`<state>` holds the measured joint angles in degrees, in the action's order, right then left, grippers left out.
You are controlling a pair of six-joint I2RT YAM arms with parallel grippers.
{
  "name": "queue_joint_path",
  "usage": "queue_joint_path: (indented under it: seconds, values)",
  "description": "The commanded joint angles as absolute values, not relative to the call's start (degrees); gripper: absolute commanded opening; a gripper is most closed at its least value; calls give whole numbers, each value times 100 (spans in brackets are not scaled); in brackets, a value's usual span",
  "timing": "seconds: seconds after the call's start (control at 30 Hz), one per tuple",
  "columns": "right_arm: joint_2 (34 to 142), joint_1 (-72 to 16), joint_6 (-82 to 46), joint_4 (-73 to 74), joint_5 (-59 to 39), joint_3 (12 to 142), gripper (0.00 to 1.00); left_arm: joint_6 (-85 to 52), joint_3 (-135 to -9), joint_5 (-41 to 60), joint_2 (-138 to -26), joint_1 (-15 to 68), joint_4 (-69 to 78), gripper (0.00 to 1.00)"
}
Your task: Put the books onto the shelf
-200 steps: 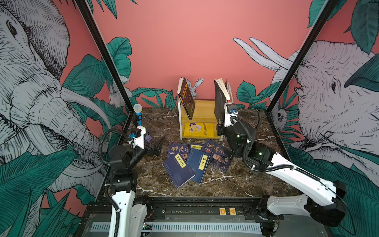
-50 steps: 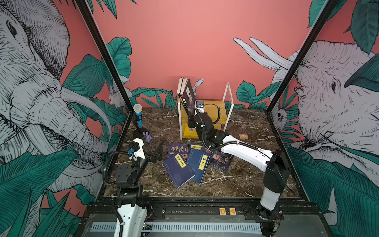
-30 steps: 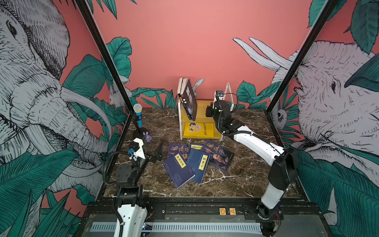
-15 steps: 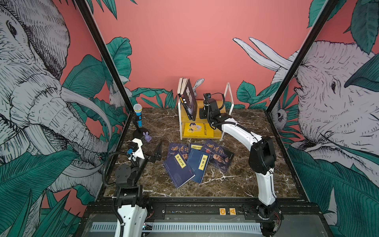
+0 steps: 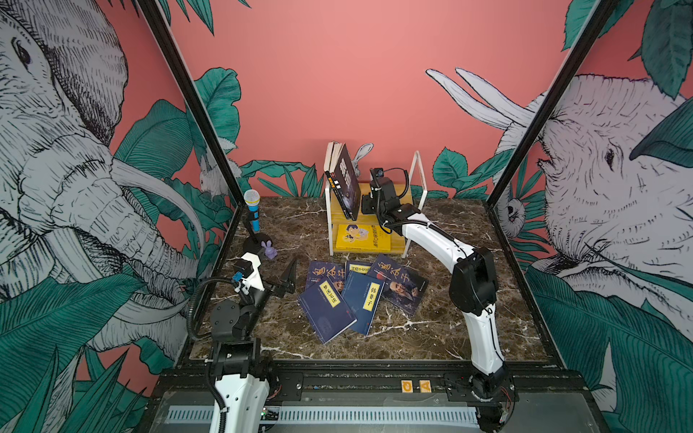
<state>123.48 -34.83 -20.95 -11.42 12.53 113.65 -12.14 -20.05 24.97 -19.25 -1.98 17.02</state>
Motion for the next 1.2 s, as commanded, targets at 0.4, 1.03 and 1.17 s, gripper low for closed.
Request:
queue_joint_path:
  seconds: [0.4,1.03,1.17]
  values:
    - [12744,-3735,-2329,-1093,1175,11617,0,-1116,-1962,2525,-1847,-207,1749,100]
    - [12868,-3797,-2452,-967,1346,11747,0,-1134,-1942,2584,-1782,-194,1811,100]
    - [12882,-3797,-2486,-936,1273,11765,0,-1133,-1951,2529,-1800,-201,1767,100]
